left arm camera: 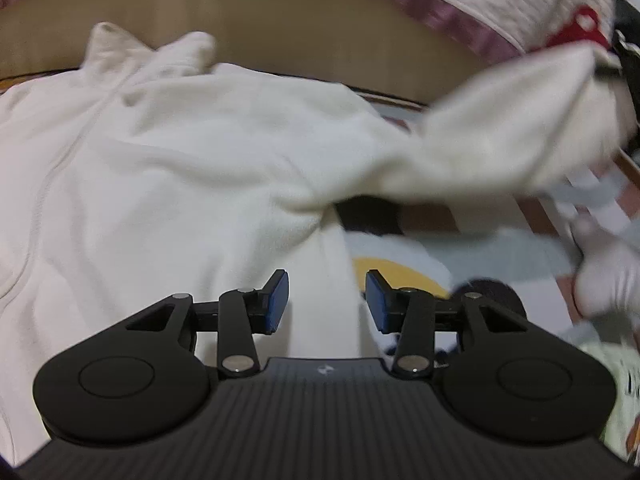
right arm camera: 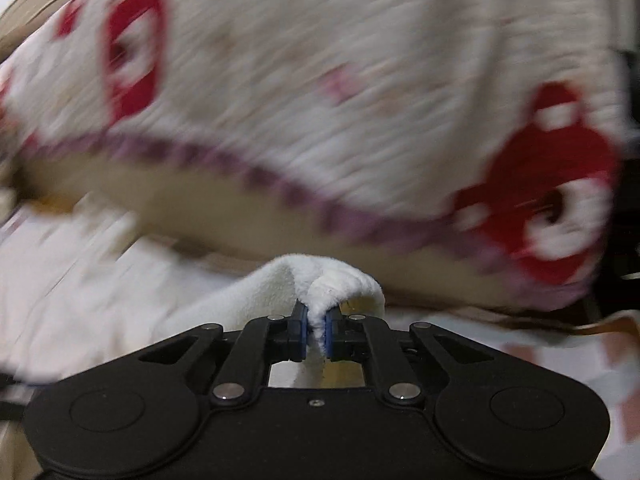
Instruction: Fold clothes
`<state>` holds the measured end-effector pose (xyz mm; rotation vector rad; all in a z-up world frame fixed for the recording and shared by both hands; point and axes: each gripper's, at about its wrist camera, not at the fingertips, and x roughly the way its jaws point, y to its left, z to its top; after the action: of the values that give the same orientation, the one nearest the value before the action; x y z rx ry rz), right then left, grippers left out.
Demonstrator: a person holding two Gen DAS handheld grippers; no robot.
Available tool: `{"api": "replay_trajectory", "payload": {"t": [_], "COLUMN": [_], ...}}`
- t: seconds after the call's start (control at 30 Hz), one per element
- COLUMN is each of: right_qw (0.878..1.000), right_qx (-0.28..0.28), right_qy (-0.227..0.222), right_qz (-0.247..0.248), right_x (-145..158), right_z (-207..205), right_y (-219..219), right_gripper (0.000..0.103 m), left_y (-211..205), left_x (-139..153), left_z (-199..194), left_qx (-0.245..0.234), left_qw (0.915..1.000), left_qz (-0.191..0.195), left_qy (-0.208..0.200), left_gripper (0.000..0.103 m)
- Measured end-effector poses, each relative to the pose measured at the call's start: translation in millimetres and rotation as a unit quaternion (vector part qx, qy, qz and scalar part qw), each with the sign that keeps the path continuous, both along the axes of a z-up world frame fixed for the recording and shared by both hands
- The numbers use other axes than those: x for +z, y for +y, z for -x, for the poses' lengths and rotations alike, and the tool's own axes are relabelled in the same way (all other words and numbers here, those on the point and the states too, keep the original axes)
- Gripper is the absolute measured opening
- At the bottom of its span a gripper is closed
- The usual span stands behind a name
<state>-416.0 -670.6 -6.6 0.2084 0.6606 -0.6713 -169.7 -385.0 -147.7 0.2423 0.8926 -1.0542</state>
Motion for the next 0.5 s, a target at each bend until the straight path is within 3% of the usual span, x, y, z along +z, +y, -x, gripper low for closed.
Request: {"api": "replay_trajectory", "payload": {"t": [0.1,0.2,0.37,0.5], "right_qw": [0.998,0.996,0.981,0.974], "right_qx": [-0.053,-0.078,-0.126,-0.125], "right_qy": [-0.001,0.034,0.106,0.164], "right_qz": [0.020,-0.002,-0.106,-0.097], "right_x": [23.8,18.4,-42.7,-91.9], "right_z": [17.9,23.0,22.2,7.2], "right_y": [-33.0,-66.8,-103.7,-106.2], "right_gripper": [0.008,0.008,0.009,0.009], "left_y": [-4.4,-8.2,-12.4,-16.4], "left_x": [-6.8,-16.6,-29.3,-29.0], "left_z": [7.4,13.5,20.7,20.4], "left_qx": [-0.010,-0.020,-0.038,-0.046], "left_qw": [0.9999,0.9995,0.9979,0.9971], "left_qz": [-0.006,-0.022,-0.041,-0.046], "left_qy": [-0.002,-0.013,-0.033,-0.040], "left_gripper": [0.046,0.046,0.054,0.058]}}
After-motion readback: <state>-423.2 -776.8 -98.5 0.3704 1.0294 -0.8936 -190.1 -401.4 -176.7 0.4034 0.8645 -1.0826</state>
